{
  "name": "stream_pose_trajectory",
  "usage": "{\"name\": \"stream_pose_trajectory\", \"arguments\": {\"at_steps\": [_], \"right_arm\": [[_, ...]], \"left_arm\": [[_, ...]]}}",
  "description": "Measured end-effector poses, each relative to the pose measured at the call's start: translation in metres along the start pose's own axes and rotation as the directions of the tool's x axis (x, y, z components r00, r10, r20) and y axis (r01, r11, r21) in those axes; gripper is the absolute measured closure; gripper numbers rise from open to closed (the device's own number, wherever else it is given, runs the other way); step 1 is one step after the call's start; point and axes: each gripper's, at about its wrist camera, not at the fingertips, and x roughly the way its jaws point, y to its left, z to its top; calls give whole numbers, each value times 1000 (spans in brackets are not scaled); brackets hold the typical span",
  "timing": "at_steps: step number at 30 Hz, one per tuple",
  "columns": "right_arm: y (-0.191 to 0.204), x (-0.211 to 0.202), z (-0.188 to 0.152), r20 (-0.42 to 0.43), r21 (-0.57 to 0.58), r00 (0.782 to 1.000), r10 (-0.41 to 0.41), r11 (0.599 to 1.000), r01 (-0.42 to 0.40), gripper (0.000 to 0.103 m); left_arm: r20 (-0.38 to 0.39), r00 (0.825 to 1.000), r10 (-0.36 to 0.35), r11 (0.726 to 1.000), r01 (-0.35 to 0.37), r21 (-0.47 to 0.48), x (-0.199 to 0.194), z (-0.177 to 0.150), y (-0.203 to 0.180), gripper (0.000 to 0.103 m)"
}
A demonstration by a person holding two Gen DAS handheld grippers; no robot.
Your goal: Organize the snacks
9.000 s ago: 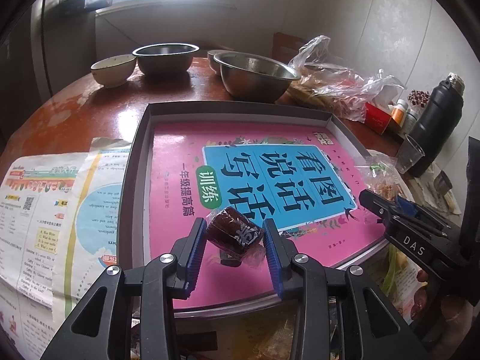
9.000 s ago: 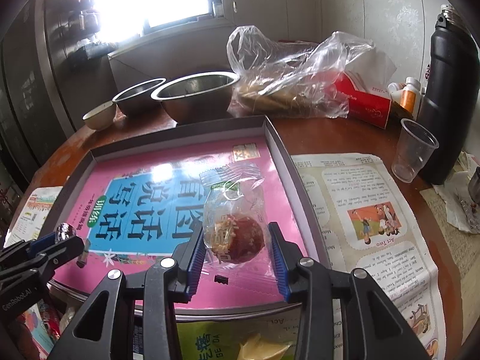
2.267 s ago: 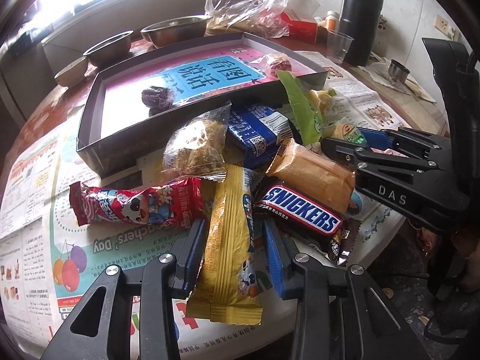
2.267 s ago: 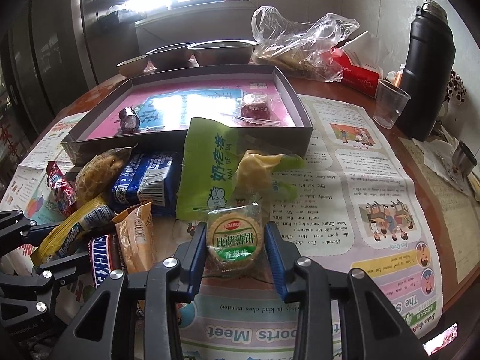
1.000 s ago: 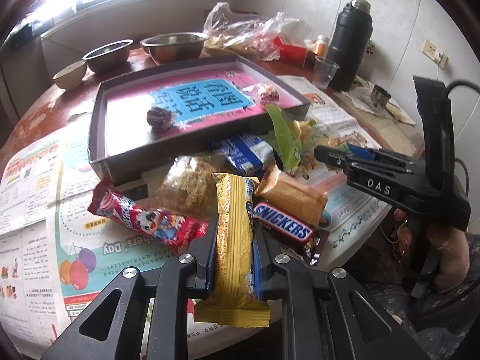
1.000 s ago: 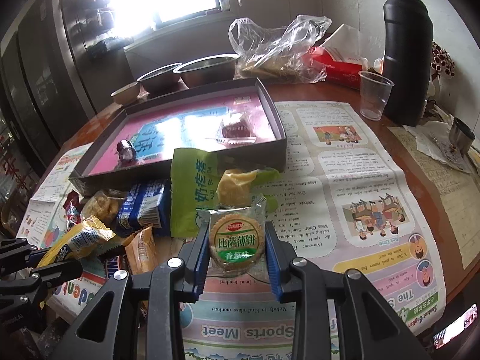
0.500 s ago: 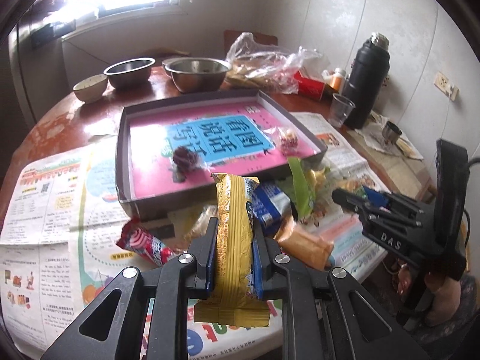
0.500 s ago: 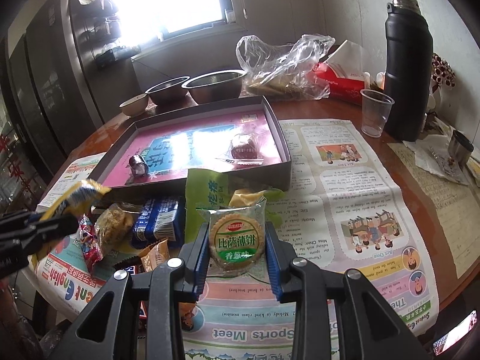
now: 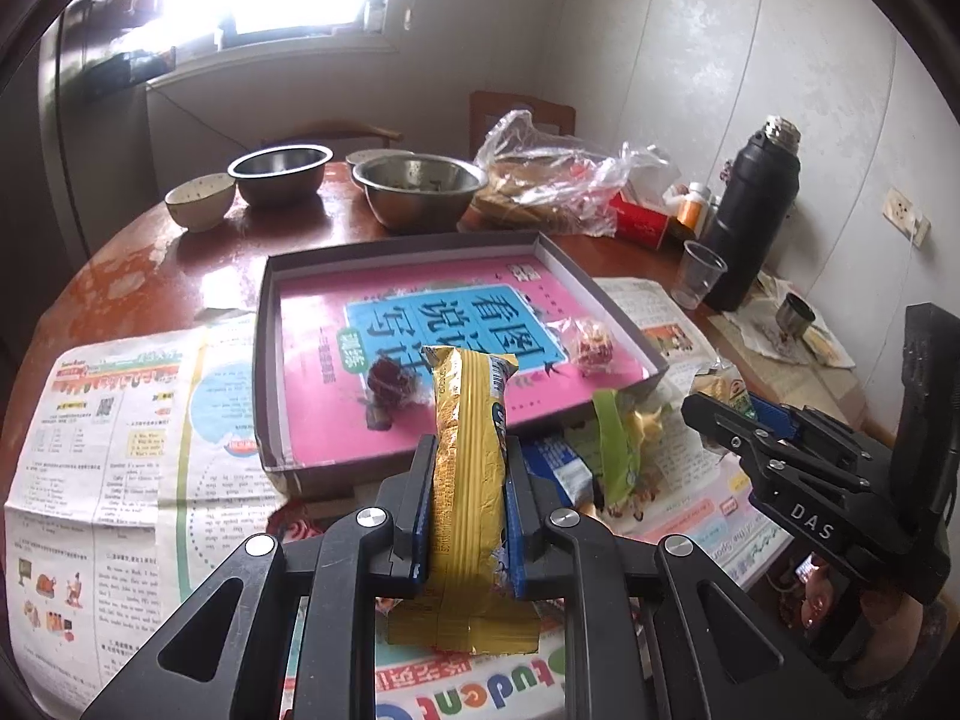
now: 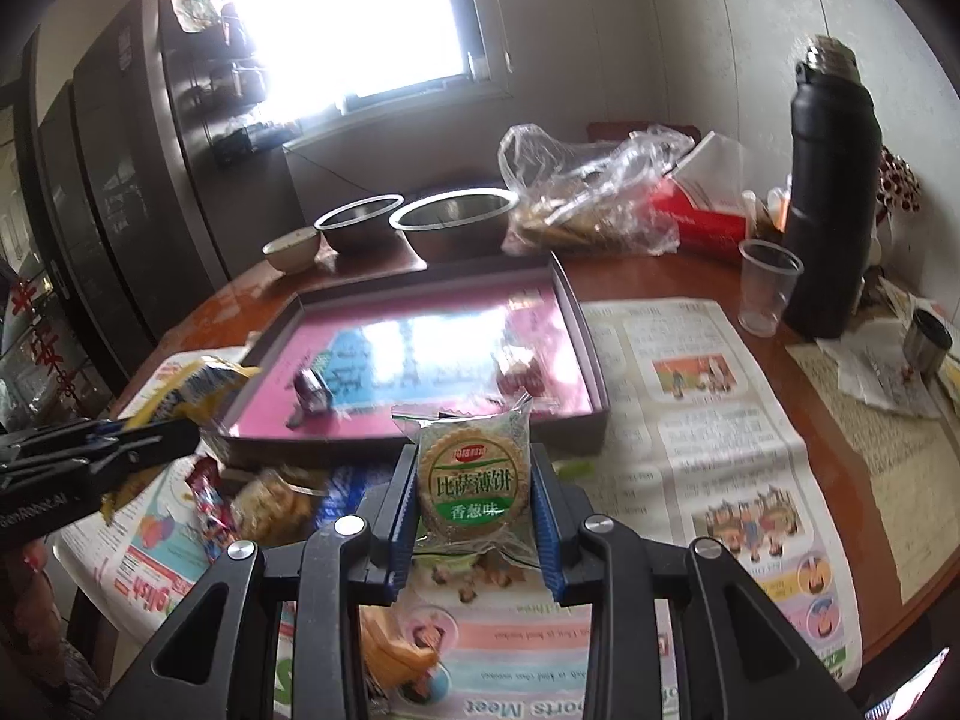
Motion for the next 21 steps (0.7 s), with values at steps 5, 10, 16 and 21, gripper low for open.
{"name": "stream_pose_trajectory", "arguments": {"at_steps": [5, 10, 16, 21], "right_arm": [[8, -4, 16, 38, -12, 999, 11, 1000, -11, 69], [15, -3, 30, 58, -20, 998, 23, 1000, -22, 69], [20, 4, 39, 65, -29, 997, 33, 999, -31, 69], [22, 13, 45, 60, -30, 998, 32, 999, -30, 69]], "left_arm": [[16, 1000, -3, 1000, 3, -15, 0, 8, 3, 83], [27, 1000, 1, 1000, -1, -27, 3, 14, 8, 83], [30, 999, 17, 998, -15, -64, 11, 20, 22, 83], [17, 1000, 16, 997, -15, -79, 21, 21, 30, 83]]}}
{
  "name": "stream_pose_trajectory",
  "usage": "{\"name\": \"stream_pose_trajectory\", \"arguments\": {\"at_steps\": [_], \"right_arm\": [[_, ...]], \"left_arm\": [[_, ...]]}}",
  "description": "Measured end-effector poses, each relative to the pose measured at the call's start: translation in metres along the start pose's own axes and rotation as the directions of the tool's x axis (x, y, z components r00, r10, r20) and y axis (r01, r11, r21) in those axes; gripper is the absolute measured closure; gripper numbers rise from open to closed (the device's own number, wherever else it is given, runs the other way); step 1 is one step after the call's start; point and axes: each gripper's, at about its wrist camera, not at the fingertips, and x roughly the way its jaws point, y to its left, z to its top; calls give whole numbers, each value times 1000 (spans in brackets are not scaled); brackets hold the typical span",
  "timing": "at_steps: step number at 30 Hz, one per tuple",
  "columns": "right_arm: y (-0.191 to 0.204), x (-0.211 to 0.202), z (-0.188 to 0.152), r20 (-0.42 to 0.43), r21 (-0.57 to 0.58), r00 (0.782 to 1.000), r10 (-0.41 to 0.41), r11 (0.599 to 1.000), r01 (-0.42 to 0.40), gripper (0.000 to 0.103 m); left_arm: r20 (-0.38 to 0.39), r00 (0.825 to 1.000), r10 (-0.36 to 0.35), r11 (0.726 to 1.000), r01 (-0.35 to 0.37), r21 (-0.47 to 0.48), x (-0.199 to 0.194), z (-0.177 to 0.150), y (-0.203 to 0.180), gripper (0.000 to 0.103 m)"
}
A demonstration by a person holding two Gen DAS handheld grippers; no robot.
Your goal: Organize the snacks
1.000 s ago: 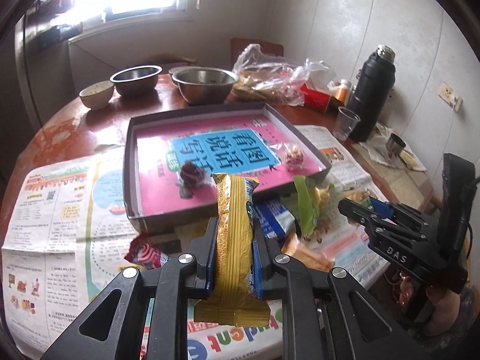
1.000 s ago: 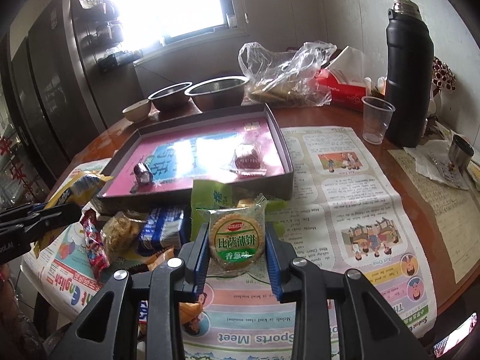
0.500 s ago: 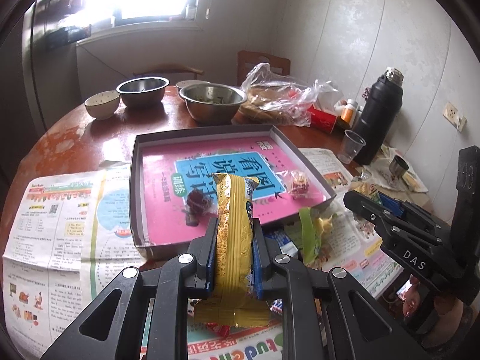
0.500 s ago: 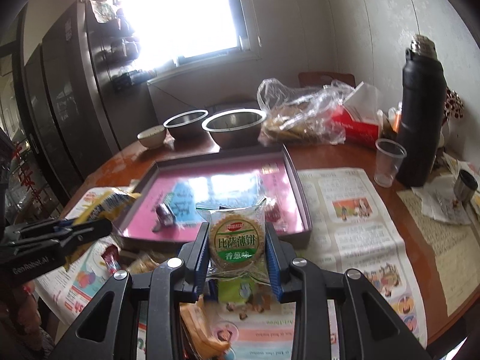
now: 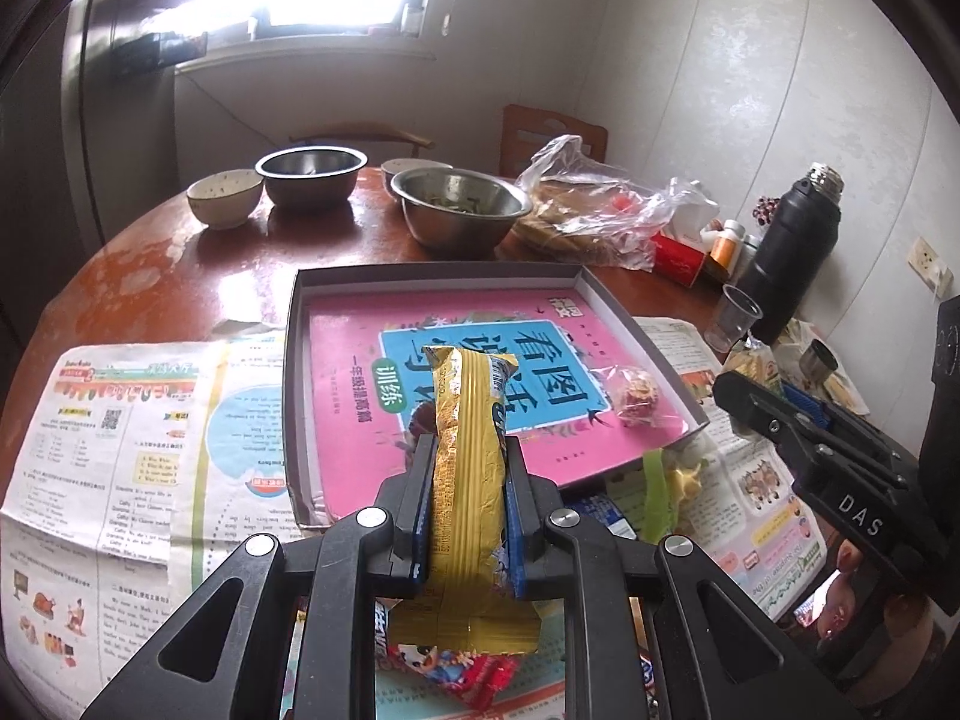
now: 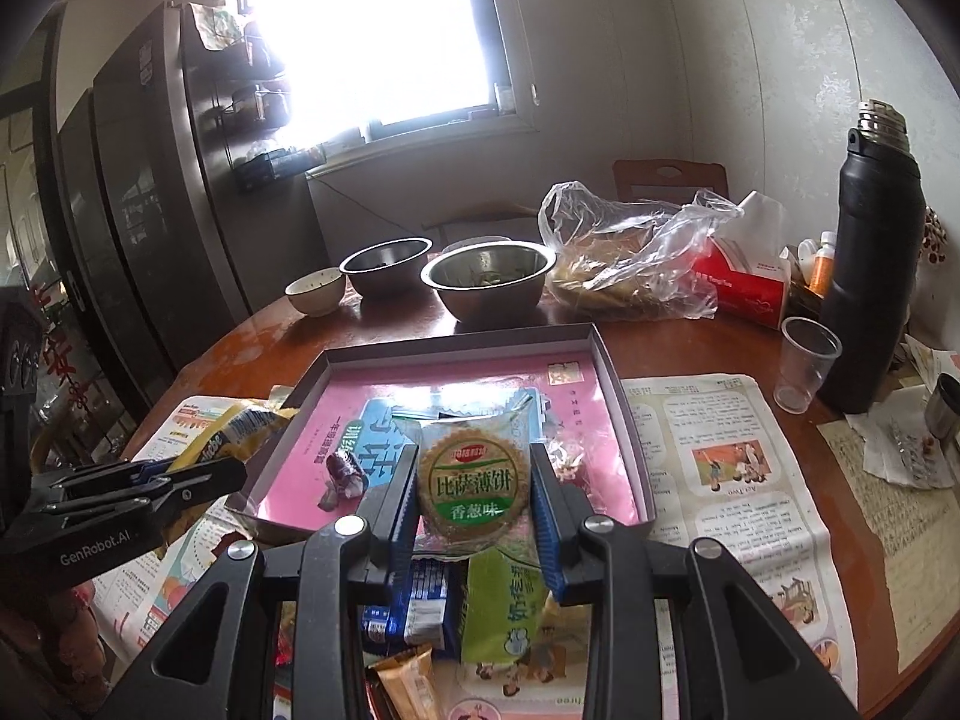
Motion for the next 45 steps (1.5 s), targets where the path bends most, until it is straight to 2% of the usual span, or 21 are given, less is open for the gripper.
{"name": "stream_pose_trajectory", "arguments": {"at_steps": [16, 25, 30, 45], "right_arm": [[4, 37, 10, -46, -18, 999, -12, 1000, 11, 69], [4, 65, 9, -86, -16, 996, -12, 1000, 11, 69], [5, 82, 3, -116, -16, 993, -12, 1000, 10, 69], [8, 113, -3, -167, -21, 986, -12, 1000, 8, 69]], "left_arm": [[-33, 999, 8, 999, -9, -46, 29, 4, 24, 83], [-67, 996, 54, 995, -59, -83, 51, 4, 44, 83], [-96, 994, 51, 994, -59, -90, 69, 0, 47, 83], [-67, 996, 54, 993, -61, -98, 91, -3, 53, 83]]}}
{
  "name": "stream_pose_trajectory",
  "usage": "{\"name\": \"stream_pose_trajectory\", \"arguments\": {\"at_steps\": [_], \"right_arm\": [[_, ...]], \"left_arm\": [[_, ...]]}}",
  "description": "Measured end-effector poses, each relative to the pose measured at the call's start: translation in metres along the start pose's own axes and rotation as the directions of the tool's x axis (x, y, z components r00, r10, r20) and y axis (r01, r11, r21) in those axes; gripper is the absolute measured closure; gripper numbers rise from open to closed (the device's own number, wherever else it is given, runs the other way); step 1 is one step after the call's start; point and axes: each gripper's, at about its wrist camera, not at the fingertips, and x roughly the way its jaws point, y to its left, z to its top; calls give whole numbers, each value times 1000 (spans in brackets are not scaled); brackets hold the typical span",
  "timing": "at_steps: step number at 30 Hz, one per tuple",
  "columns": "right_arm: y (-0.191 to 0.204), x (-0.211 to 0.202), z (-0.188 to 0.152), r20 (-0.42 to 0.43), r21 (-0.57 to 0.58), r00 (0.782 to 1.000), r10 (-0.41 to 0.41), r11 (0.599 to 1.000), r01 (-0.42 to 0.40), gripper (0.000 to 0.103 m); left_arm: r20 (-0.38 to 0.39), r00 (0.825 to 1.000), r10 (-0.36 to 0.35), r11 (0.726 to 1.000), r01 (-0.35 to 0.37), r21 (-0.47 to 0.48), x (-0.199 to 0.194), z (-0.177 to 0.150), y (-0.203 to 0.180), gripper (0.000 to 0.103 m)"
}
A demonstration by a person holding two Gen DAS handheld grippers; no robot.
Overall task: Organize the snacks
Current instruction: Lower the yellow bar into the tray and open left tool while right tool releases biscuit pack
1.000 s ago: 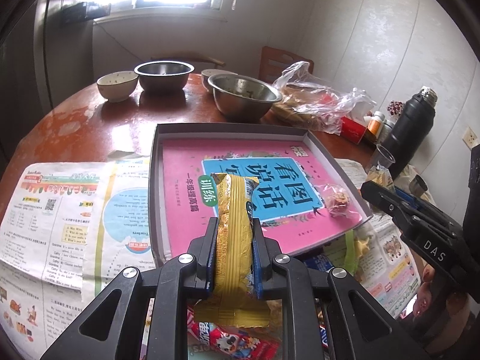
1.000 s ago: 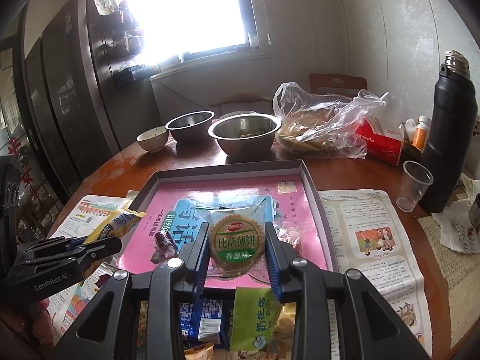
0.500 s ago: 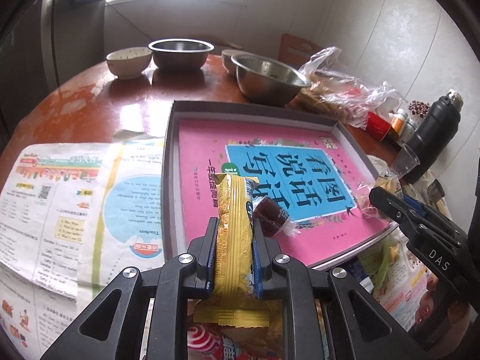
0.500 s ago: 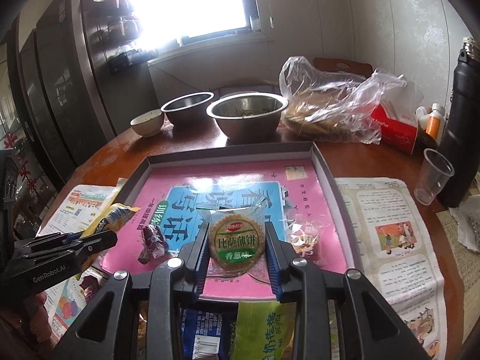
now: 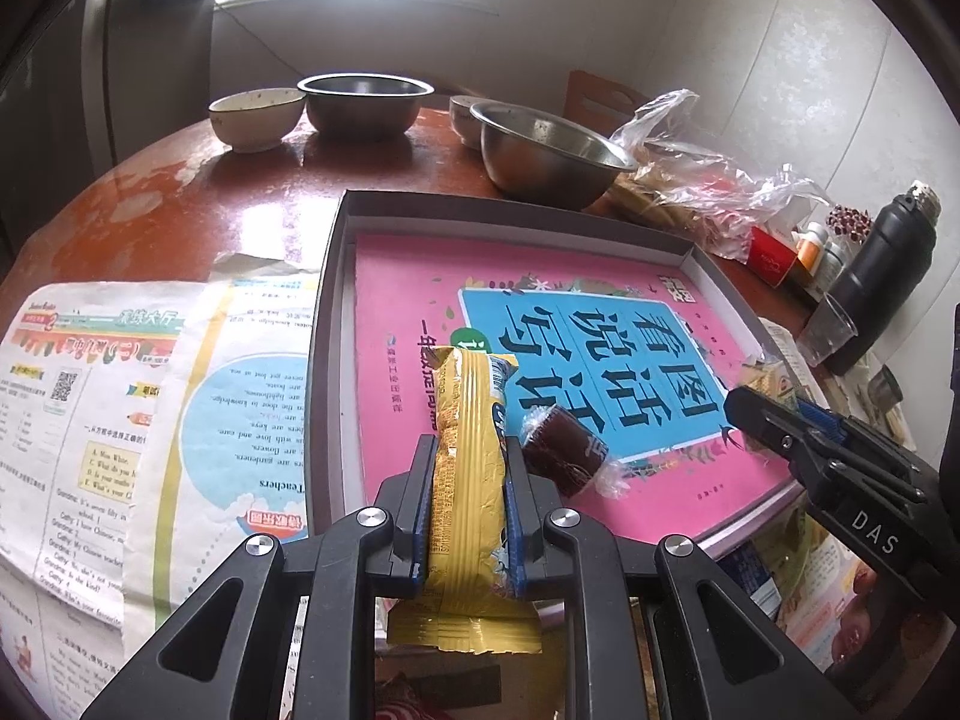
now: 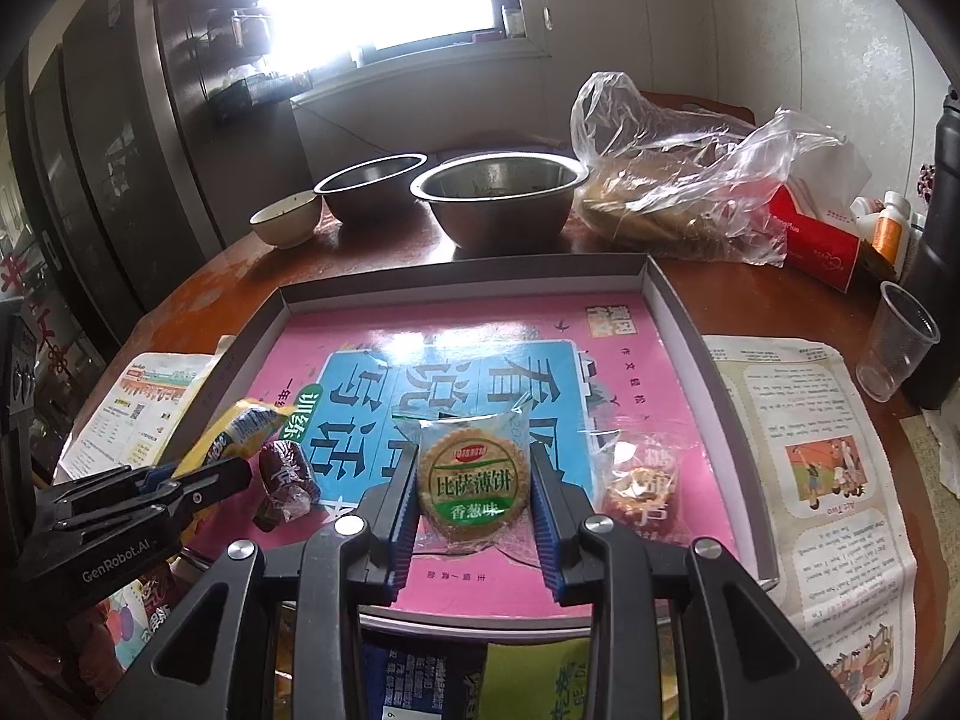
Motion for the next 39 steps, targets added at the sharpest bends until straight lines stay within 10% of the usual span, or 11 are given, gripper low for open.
{"name": "stream_pose_trajectory", "arguments": {"at_steps": [39], "right_arm": [[-8, 18, -13, -65, 32, 997, -31, 999, 33, 69]], "left_arm": [[1, 1000, -1, 999, 1, 32, 1, -2, -9, 80]]}}
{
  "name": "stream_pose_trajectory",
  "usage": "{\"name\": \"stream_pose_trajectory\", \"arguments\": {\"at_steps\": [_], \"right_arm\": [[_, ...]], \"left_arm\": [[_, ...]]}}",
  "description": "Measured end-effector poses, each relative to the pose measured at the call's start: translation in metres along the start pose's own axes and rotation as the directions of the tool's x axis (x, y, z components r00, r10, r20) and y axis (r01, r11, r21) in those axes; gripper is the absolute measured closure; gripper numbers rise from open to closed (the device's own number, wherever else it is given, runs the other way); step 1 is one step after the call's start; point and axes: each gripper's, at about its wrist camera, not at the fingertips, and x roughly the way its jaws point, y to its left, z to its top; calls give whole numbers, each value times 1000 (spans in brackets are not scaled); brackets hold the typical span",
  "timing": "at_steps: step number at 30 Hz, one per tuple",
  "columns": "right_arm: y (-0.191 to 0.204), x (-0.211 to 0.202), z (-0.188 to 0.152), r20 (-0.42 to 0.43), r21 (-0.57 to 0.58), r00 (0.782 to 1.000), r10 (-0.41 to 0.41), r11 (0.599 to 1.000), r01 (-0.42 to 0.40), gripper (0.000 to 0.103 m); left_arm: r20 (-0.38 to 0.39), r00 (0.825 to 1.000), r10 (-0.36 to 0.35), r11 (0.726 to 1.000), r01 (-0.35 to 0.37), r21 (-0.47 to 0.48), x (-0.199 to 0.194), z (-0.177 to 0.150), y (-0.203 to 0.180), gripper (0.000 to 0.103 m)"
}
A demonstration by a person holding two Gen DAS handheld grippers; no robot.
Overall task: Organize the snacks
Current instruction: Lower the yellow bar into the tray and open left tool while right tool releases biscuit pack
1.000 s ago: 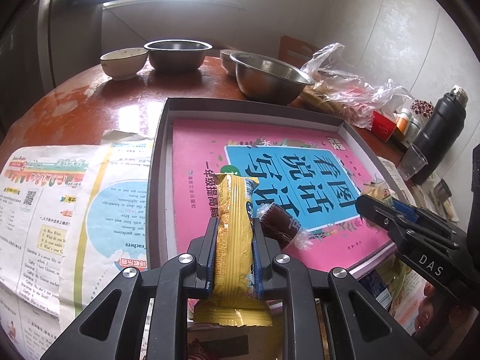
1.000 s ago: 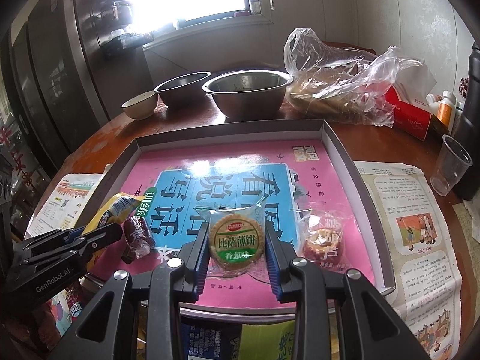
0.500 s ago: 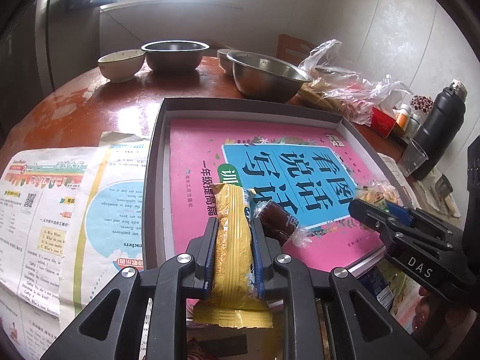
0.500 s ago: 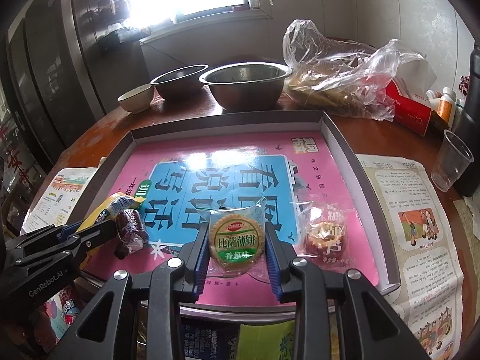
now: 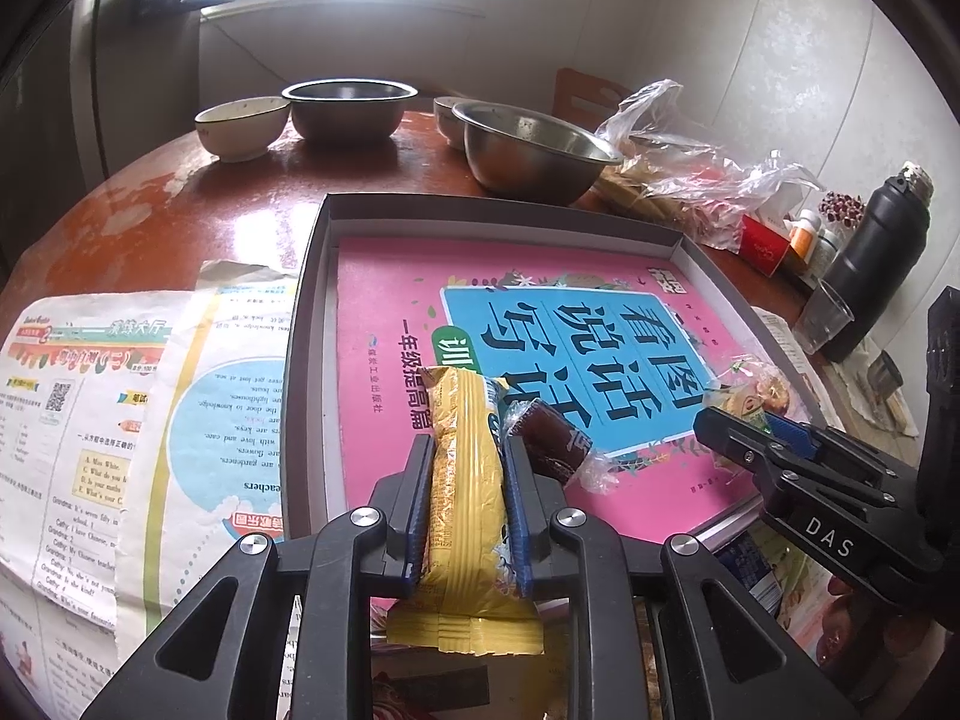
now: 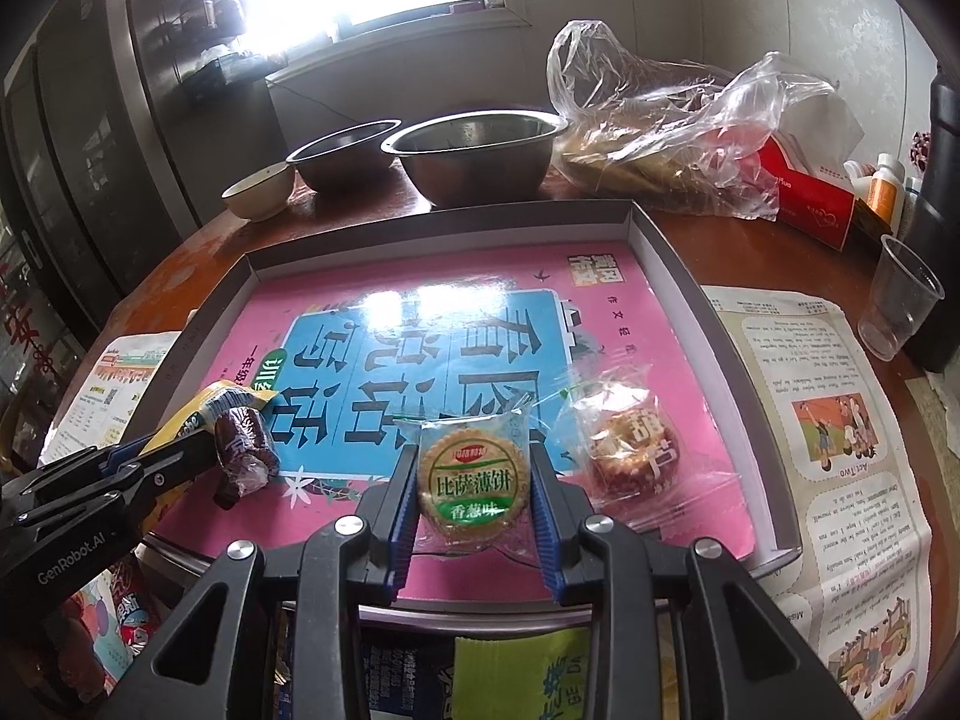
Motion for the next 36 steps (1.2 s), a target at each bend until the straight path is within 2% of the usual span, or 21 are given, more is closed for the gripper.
{"name": "stream_pose_trajectory", "arguments": {"at_steps": [9, 15, 26, 36], "right_arm": [[0, -4, 0, 6, 6, 1000, -1, 1000, 1, 69], [-3, -10, 0, 16, 20, 1000, -4, 1000, 4, 68], [-7, -20, 1, 31, 40, 999, -15, 999, 13, 59], [-9, -32, 2, 66, 41, 998, -22, 999, 19, 53]], "left_arm": [[-6, 1000, -13, 1000, 13, -4, -1, 0, 0, 76], [-11, 1000, -25, 1000, 25, 0, -2, 0, -3, 68], [3, 999, -37, 999, 37, -7, -8, 1, -4, 47], [33, 999, -31, 999, 31, -7, -19, 4, -3, 40]]}}
